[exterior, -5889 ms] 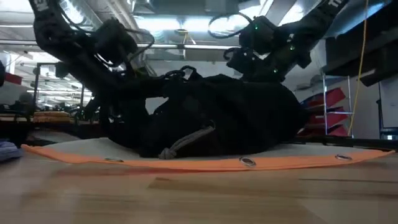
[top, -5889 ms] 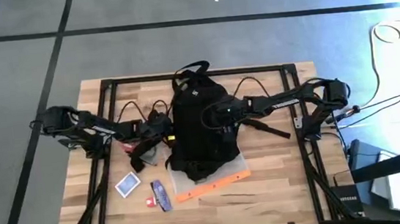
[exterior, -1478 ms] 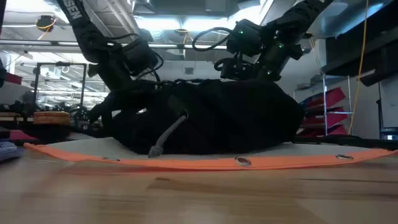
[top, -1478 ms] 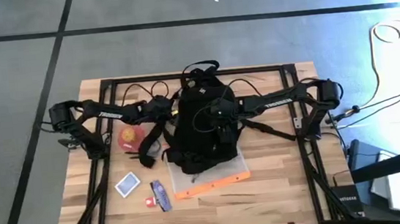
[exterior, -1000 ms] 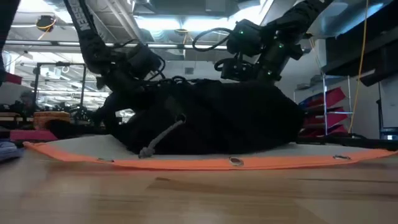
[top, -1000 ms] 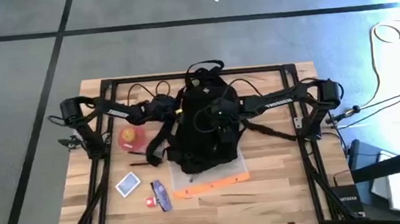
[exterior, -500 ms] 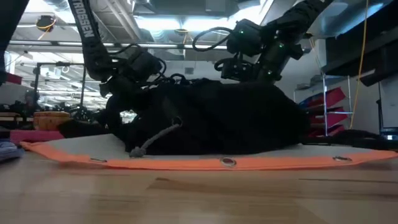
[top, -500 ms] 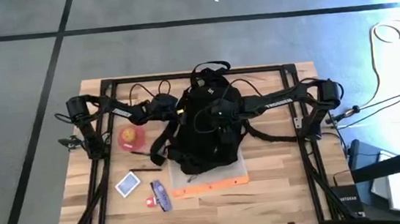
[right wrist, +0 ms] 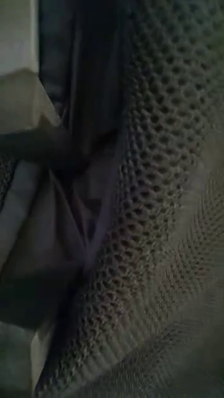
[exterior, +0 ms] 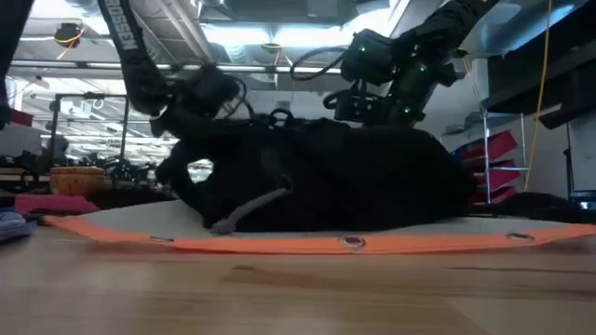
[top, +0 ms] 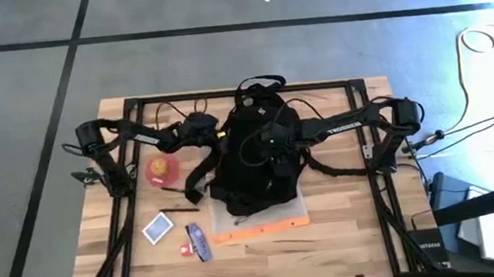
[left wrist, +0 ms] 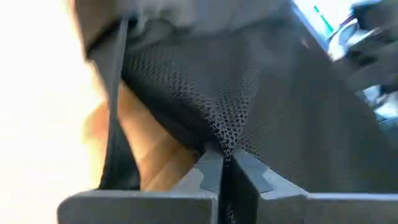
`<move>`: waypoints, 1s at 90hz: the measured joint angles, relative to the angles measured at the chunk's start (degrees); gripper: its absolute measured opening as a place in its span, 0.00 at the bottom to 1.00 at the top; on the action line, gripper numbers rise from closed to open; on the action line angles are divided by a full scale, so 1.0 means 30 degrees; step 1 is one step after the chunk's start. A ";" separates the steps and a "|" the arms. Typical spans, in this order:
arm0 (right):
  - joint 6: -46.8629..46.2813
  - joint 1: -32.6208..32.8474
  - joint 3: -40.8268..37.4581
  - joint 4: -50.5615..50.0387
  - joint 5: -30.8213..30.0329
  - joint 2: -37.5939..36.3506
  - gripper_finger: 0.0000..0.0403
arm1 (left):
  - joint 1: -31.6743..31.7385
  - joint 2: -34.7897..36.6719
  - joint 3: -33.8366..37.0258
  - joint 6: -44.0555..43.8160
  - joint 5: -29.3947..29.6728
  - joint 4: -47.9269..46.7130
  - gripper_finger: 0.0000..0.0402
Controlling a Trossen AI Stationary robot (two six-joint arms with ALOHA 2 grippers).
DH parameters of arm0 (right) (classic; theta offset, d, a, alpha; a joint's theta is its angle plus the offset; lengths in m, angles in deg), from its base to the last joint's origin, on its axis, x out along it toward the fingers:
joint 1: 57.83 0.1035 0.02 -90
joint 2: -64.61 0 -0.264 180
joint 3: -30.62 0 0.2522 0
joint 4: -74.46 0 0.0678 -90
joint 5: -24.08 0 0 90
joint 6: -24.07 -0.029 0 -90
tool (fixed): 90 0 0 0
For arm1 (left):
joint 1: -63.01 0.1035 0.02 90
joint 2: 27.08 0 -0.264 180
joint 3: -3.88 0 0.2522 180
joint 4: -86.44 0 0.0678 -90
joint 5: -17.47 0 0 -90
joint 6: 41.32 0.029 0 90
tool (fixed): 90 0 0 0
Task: Unpack backpack
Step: Remove the pink cellphone from the black backpack
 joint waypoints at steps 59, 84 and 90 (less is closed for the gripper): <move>-0.0350 -0.2319 -0.2787 0.1470 -0.0900 -0.3732 0.46 | 0.0919 0.8120 -0.0036 0.1202 0.0833 -0.3794 0.00; -0.1001 -0.2244 -0.4253 0.4708 0.2700 -0.4087 0.46 | 0.0919 0.8649 -0.0041 0.0994 0.1131 -0.3504 0.00; -0.0987 -0.2224 -0.4564 0.5461 0.2950 -0.4087 0.46 | 0.0919 0.8649 -0.0044 0.0984 0.1201 -0.3501 0.00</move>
